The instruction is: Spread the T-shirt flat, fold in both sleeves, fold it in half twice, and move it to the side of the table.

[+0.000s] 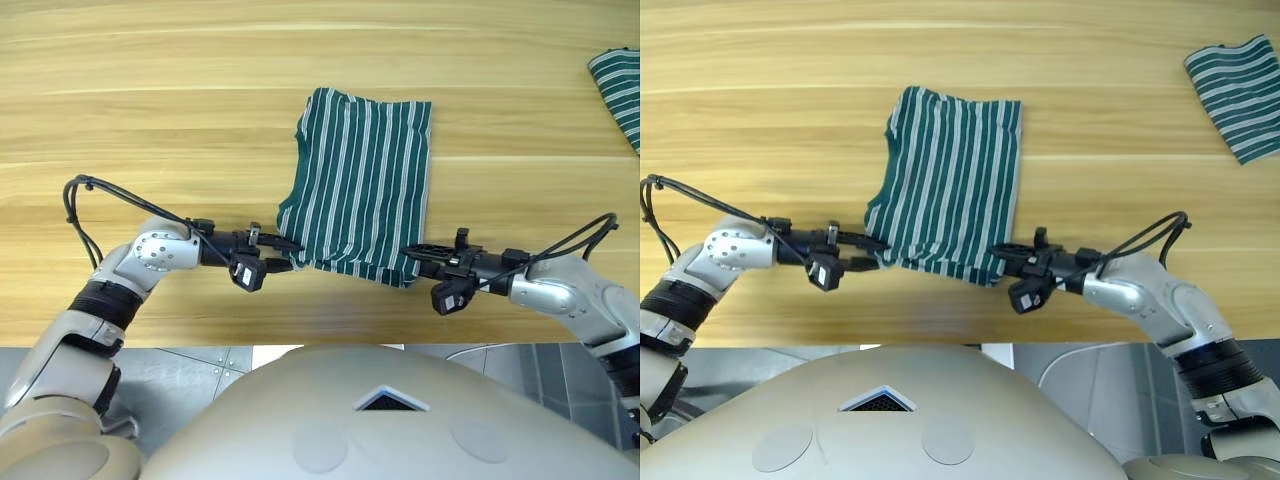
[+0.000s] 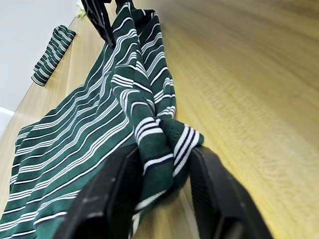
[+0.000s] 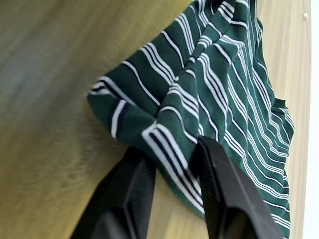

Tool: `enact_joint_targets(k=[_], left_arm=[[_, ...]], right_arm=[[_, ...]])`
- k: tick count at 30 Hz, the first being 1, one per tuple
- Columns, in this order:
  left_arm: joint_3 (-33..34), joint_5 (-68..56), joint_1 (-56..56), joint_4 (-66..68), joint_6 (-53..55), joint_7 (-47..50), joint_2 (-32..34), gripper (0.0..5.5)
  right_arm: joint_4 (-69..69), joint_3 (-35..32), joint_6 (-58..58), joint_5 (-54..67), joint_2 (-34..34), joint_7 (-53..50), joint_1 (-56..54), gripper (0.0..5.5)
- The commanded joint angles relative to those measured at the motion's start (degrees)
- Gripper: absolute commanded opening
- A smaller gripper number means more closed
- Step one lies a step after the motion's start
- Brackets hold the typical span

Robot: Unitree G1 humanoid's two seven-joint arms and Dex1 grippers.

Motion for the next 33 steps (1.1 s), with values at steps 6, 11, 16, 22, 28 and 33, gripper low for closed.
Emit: enact_joint_targets(k=[6,11,16,22,28,33], left_arm=[[-2.0,4.1,0.2,3.3,2.3,-1.1,-0.9,0.39],[0.2,2.0,1.7,2.5,2.5,1.6,-1.3,0.17],[3.2,0.6,5.1,0.2,4.0,5.7,-2.8,0.15],[3.2,1.2,7.4,0.0,4.4,7.5,-4.7,0.15],[6.3,3.7,11.1,-3.4,8.0,14.6,-7.7,0.15],[9.2,5.8,19.5,-11.0,11.1,17.0,-4.1,0.15]], right_arm=[[0.2,0.6,-0.6,-0.3,-2.1,3.2,1.4,1.17],[2.4,-1.0,-1.7,3.1,0.1,1.3,-0.7,0.34],[6.0,-1.3,-1.8,5.1,3.5,-0.3,-3.6,0.11],[5.9,-1.6,-2.4,6.7,4.0,0.7,-4.7,0.11],[13.6,0.6,-4.9,3.4,8.4,-1.3,-11.4,0.11],[8.7,-2.0,-4.9,5.3,4.2,-0.7,-2.4,0.11]])
